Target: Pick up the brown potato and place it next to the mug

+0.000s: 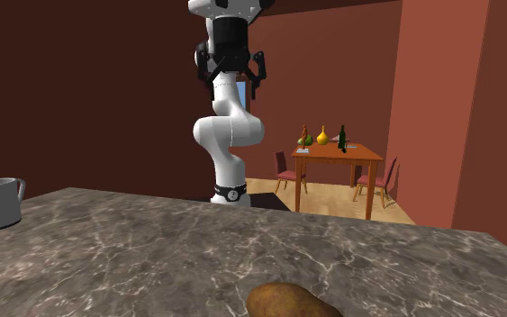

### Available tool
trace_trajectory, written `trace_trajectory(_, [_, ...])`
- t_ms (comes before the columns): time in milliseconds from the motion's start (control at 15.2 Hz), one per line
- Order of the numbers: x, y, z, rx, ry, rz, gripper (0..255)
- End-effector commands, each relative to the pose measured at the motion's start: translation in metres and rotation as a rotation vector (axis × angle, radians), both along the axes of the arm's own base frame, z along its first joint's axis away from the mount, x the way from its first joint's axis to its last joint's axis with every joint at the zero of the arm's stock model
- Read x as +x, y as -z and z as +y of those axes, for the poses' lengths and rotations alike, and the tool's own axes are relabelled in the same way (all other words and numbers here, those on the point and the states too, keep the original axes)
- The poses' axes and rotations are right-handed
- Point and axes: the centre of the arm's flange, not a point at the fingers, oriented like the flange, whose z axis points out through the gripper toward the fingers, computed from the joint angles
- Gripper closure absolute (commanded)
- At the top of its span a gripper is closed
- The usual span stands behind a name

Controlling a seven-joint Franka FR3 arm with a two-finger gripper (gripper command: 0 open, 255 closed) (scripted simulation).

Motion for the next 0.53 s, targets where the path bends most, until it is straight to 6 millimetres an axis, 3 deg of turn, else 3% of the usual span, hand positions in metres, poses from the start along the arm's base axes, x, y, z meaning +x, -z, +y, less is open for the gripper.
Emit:
trace_trajectory(0, [0.000,0.000,0.000,0.000,0.000,0.000,0])
trace_trajectory(462, [0.069,0.053,-0.017,0.012,-0.130,-0.030,0])
